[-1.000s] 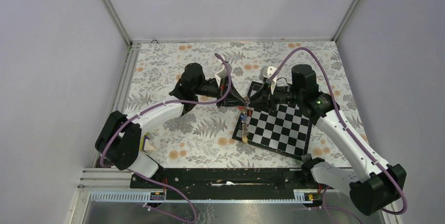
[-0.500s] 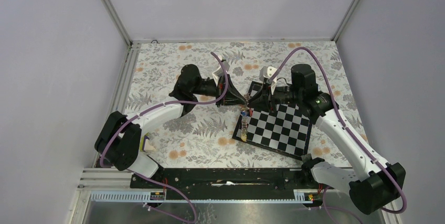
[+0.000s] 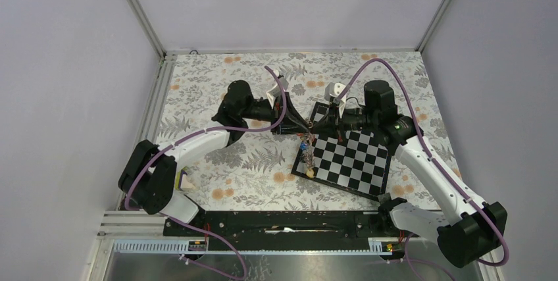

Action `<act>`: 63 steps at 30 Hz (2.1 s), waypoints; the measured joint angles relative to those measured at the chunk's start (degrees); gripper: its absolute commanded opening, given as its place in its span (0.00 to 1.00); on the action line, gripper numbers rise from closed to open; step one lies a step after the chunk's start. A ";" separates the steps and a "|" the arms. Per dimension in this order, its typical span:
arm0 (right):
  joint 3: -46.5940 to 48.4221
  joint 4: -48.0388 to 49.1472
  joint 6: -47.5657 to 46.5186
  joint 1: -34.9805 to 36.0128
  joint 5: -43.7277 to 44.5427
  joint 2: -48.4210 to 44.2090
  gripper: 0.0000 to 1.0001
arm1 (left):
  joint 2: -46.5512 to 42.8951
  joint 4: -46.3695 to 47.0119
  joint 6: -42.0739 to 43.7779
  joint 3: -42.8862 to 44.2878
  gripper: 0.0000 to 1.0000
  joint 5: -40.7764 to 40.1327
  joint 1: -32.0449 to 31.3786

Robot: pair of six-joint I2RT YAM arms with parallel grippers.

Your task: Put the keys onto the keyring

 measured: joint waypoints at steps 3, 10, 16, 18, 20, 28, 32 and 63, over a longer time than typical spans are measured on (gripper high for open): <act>0.02 -1.18 -0.63 0.00 1.60 0.02 0.00 | -0.33 -7.34 4.81 1.99 0.36 -1.18 0.15; 1.22 -5.75 -2.51 0.00 4.76 1.79 0.00 | -0.87 -24.57 17.53 9.57 0.38 -5.60 0.13; 2.49 -7.28 -3.10 0.07 6.03 3.96 0.00 | -1.01 -32.13 23.17 10.64 0.38 -7.78 -1.05; 2.49 -7.65 -3.13 0.11 6.05 4.24 0.00 | -1.01 -33.68 24.28 10.67 0.38 -8.04 -1.62; 2.49 -7.96 -3.13 0.11 6.08 4.37 0.00 | -1.01 -34.45 25.00 10.67 0.38 -8.11 -2.05; 2.49 -8.00 -3.13 0.22 6.05 4.39 0.00 | -0.76 -36.02 26.36 11.02 0.29 -8.35 -2.78; 2.49 -8.02 -3.13 0.24 6.05 4.39 0.00 | -0.13 -36.41 26.62 11.32 0.26 -8.46 -2.82; 1.55 -6.21 -2.14 0.31 7.06 3.28 0.28 | 0.76 -37.09 27.58 11.72 0.00 -8.20 -3.13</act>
